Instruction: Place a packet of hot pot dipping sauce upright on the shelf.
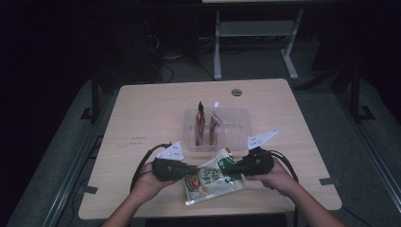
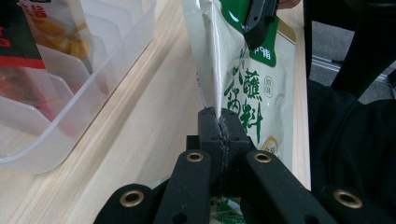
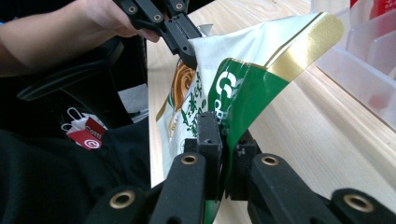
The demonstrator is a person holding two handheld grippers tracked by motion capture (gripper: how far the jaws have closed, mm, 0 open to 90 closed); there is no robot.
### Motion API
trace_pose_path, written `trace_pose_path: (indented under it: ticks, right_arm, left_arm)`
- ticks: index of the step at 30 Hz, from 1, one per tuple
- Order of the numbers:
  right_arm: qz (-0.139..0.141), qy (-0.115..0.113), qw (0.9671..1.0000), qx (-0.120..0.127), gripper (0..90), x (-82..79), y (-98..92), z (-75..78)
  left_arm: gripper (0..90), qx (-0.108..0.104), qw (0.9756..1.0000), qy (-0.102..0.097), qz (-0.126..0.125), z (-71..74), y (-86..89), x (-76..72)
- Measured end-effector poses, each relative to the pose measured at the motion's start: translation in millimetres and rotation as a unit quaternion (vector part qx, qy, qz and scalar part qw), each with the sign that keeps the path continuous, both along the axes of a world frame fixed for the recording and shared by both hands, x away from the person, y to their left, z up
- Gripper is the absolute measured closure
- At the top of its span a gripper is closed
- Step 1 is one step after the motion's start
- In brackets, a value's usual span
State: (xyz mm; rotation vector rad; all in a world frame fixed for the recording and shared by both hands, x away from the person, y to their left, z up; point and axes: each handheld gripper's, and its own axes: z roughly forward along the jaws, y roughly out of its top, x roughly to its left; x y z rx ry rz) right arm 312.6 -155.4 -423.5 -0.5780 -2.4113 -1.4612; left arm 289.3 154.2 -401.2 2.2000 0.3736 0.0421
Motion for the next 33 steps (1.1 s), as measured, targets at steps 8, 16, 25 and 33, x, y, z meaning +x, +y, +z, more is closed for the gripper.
trace_pose_path:
  ticks: [8, 16, 25, 33]
  right_arm:
    - [0.010, 0.002, 0.9997, 0.020, 89.7, 1.2, -1.6, -1.3]
    - [0.020, -0.009, 0.9995, 0.025, 90.0, -0.5, -1.1, 0.7]
    - [0.024, -0.022, 0.9991, 0.025, 90.0, -3.1, -1.6, 5.6]
    - [0.012, -0.029, 0.9984, 0.048, 90.0, -1.9, -11.6, 13.9]
  left_arm:
    - [89.6, -0.009, 0.9999, 0.006, -0.002, -0.5, 1.6, 2.4]
    - [83.9, -0.004, 1.0000, 0.007, 0.002, -3.2, 1.1, 3.4]
    - [54.9, -0.029, 0.9991, 0.008, 0.032, 0.2, 11.9, 6.5]
    - [40.5, -0.021, 0.9980, 0.011, 0.059, -4.3, 23.8, 8.7]
